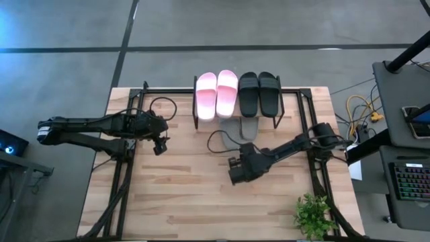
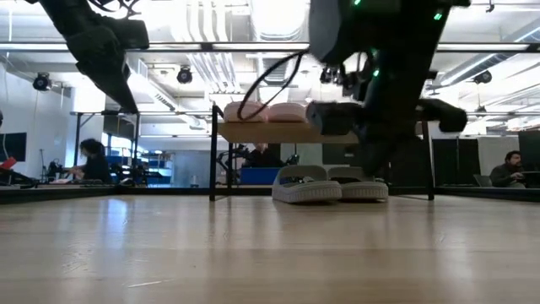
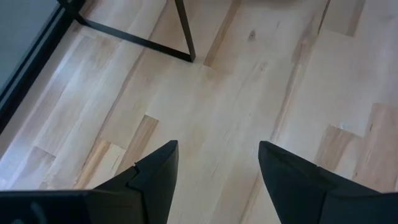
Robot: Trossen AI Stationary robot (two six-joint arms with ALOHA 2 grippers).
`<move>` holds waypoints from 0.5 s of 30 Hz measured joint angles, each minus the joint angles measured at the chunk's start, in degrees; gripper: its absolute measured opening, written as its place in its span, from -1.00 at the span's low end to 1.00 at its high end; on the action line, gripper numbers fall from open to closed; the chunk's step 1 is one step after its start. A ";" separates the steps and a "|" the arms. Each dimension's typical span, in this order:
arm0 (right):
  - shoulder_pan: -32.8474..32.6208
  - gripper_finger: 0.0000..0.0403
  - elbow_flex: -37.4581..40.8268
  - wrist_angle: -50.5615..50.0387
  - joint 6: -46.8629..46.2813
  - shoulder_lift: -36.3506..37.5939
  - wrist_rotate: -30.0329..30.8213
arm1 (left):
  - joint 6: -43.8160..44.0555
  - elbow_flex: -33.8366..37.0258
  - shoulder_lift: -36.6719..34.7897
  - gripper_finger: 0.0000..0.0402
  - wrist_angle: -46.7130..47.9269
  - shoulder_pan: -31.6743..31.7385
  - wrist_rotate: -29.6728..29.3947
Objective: Pick and place slides into the shelf
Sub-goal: Move the gray slides from the center of the table to under the shelf
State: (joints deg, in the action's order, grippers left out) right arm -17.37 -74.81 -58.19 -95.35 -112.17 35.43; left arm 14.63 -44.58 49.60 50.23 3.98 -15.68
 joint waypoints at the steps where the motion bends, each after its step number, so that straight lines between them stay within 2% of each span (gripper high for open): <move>1: 0.14 -0.96 0.04 0.88 0.28 -0.38 -0.41 | 0.00 0.00 -0.01 0.04 -0.16 0.00 -0.28; 9: 2.97 -0.96 0.07 14.25 9.34 -3.12 -0.30 | 0.00 0.17 -0.02 0.03 -0.10 0.01 -0.85; 15: 7.19 -0.96 0.07 15.14 13.18 -3.26 2.63 | 0.03 1.11 0.00 0.04 -0.06 0.01 -0.85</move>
State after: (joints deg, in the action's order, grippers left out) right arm -10.18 -74.74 -43.05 -82.17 -115.42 38.06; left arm 14.66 -43.47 49.60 50.17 3.99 -16.53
